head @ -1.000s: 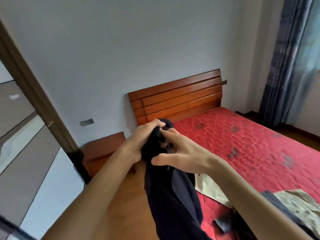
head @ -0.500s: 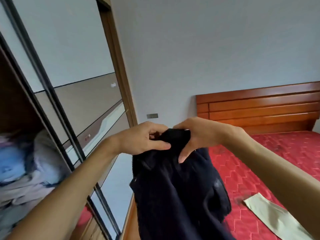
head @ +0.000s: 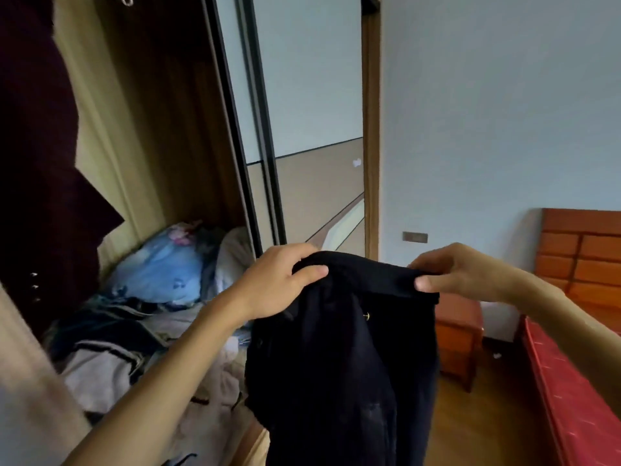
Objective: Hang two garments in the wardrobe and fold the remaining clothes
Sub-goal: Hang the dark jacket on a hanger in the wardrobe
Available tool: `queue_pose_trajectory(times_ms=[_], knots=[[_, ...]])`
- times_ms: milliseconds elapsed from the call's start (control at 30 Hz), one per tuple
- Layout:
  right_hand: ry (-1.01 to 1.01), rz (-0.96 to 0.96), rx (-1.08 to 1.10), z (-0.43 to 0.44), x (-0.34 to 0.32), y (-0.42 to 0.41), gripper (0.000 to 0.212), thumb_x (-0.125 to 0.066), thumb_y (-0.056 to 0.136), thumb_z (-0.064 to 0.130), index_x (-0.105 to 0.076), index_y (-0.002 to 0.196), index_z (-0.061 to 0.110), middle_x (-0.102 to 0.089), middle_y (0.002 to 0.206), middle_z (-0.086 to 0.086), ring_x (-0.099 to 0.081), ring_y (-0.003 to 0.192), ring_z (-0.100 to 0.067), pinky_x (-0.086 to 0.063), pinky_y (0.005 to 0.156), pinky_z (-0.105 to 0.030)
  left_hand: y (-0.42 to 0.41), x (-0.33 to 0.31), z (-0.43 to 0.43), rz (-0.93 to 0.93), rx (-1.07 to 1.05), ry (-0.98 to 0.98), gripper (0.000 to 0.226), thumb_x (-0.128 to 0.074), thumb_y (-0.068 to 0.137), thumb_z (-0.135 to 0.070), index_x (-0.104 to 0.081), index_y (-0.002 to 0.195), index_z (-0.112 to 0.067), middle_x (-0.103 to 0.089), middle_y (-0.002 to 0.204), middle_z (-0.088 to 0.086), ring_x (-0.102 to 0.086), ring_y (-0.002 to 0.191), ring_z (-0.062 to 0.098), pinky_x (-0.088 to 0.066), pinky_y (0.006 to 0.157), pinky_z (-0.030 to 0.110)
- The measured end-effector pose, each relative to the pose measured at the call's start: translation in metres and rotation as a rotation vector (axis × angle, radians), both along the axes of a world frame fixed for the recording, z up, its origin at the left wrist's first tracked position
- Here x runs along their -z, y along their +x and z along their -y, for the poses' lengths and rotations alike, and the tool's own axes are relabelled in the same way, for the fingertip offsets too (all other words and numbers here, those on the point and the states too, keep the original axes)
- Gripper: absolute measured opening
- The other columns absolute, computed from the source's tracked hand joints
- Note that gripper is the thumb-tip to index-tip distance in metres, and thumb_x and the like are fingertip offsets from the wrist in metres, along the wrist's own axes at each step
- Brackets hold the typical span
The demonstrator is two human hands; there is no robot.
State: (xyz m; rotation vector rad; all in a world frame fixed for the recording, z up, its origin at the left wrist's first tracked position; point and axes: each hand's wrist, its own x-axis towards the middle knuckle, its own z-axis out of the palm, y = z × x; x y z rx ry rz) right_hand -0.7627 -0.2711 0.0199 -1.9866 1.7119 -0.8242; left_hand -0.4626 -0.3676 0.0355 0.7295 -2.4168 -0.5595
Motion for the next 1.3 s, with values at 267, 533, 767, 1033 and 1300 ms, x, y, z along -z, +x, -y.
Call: queue_pose_trajectory(times_ms=[267, 533, 767, 1033, 1300], knots=[[-0.231, 0.166, -0.173, 0.138, -0.04, 0.079, 0.049, -0.054, 0.085, 0.057, -0.068, 0.119, 0.025, -0.071, 0.111, 0.015, -0.066, 0.105, 0.0, -0.05, 0.097, -0.025, 0.051, 0.003, 0.074, -0.271, -0.414, 0.12, 0.02, -0.059, 0.098, -0.033, -0.069, 0.097, -0.015, -0.073, 0.093, 0.002, -0.067, 0.089, 0.012, -0.051, 0.085, 0.033], [-0.187, 0.535, -0.377, 0.278, -0.066, 0.165, 0.042, -0.05, 0.098, 0.05, -0.062, 0.125, 0.02, -0.071, 0.116, 0.005, -0.069, 0.103, -0.003, -0.051, 0.102, -0.032, 0.073, -0.02, 0.135, -0.57, -0.716, 0.297, 0.041, -0.062, 0.098, -0.031, -0.058, 0.135, -0.015, -0.053, 0.118, -0.023, -0.047, 0.115, -0.005, -0.033, 0.1, 0.015], [0.032, 0.791, -0.56, 0.381, -0.107, 0.21, 0.067, -0.045, 0.091, 0.068, -0.056, 0.134, 0.018, -0.067, 0.124, -0.004, -0.066, 0.114, -0.015, -0.047, 0.107, -0.036, 0.075, -0.069, 0.188, -0.892, -0.951, 0.397, 0.027, -0.072, 0.084, -0.039, -0.074, 0.095, -0.015, -0.075, 0.103, 0.008, -0.07, 0.099, 0.026, -0.055, 0.094, 0.045], [0.195, 1.037, -0.778, 0.453, -0.177, 0.247, 0.085, -0.035, 0.086, 0.081, -0.051, 0.137, 0.014, -0.061, 0.128, -0.014, -0.06, 0.119, -0.026, -0.045, 0.107, -0.044, 0.076, -0.137, 0.227, -1.091, -0.955, 0.412, 0.02, -0.062, 0.094, -0.019, -0.075, 0.105, -0.008, -0.077, 0.092, 0.012, -0.073, 0.084, 0.027, -0.059, 0.066, 0.032], [0.336, 1.245, -0.998, 0.485, -0.259, 0.27, 0.104, -0.043, 0.083, 0.081, -0.027, 0.151, 0.003, -0.054, 0.131, -0.03, -0.059, 0.119, -0.039, -0.046, 0.104, -0.054, 0.094, -0.19, 0.249, -1.139, -0.905, 0.334, 0.018, -0.063, 0.09, -0.019, -0.073, 0.102, -0.01, -0.074, 0.082, 0.007, -0.07, 0.068, 0.023, -0.057, 0.061, 0.029]])
